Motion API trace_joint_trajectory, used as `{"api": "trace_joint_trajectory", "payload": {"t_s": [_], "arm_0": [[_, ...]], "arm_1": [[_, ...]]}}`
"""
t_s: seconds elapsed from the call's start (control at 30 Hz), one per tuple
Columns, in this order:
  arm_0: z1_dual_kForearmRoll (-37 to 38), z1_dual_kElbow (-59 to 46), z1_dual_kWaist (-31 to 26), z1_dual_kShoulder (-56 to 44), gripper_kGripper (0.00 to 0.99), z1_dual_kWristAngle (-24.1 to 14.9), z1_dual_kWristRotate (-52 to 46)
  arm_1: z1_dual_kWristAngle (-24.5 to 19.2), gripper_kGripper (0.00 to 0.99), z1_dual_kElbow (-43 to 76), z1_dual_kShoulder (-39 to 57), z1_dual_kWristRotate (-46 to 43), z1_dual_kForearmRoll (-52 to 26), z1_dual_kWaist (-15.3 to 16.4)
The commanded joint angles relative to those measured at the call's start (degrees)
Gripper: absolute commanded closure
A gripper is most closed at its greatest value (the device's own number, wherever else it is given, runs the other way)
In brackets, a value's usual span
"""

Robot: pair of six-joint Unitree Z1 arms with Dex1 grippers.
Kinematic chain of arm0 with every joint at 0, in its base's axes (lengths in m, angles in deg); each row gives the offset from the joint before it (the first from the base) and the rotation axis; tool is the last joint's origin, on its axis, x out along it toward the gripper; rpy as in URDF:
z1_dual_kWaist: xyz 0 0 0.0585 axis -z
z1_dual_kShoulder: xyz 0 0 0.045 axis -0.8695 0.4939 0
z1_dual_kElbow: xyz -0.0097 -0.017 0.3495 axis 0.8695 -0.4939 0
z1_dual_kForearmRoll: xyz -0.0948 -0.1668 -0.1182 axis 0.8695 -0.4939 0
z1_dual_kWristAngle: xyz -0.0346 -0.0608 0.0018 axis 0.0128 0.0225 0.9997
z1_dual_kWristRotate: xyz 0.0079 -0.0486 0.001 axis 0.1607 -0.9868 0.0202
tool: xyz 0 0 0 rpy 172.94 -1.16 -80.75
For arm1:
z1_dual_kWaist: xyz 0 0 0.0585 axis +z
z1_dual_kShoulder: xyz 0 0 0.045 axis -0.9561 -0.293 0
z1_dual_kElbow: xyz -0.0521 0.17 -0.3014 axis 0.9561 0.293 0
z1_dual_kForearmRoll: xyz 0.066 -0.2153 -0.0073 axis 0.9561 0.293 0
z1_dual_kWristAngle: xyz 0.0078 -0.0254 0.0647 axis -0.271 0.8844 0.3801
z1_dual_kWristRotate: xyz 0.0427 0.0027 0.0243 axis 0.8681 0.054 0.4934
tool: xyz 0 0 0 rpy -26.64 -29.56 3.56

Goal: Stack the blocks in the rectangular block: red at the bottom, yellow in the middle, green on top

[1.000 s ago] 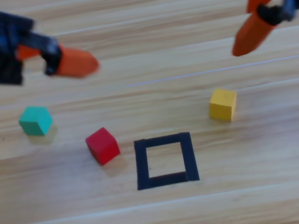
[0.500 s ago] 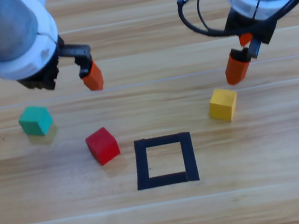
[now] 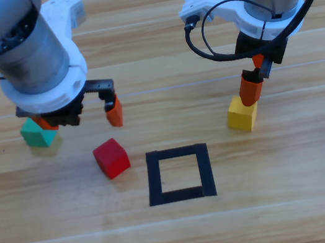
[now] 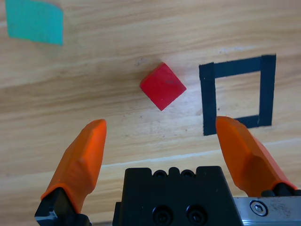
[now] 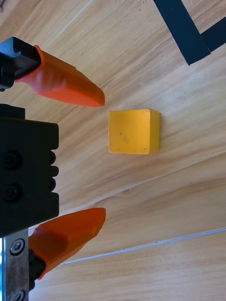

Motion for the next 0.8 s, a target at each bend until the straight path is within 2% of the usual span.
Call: {"api": "trace_joint_trajectory", "payload": {"t_s": [0.03, 0.2, 0.37, 0.6, 0.8], "arm_0": [[-2.66, 4.04, -0.87, 7.65, 0.0, 0.39, -12.53], [-6.61, 9.23, -0.87, 12.83, 0.0, 1.1, -24.83], [-10.92, 15.12, -0.96, 18.11, 0.0, 1.89, -31.86], [-11.18, 16.52, -3.42, 20.92, 0.0, 4.0, -35.2], [-11.09, 16.61, -5.97, 22.24, 0.001, 5.49, -35.64]], "arm_1": [[0.82, 0.04, -0.32, -4.04, -0.39, 1.64, 1.83], [1.61, 0.04, -0.32, -4.65, -0.48, 2.26, 2.88], [1.87, 0.04, -0.32, -5.79, -0.91, 2.96, 3.85], [1.78, 0.04, -1.99, -8.34, -1.09, 3.23, 3.85], [1.78, 0.042, -8.4, -14.14, -1.09, 6.48, 3.85]]}}
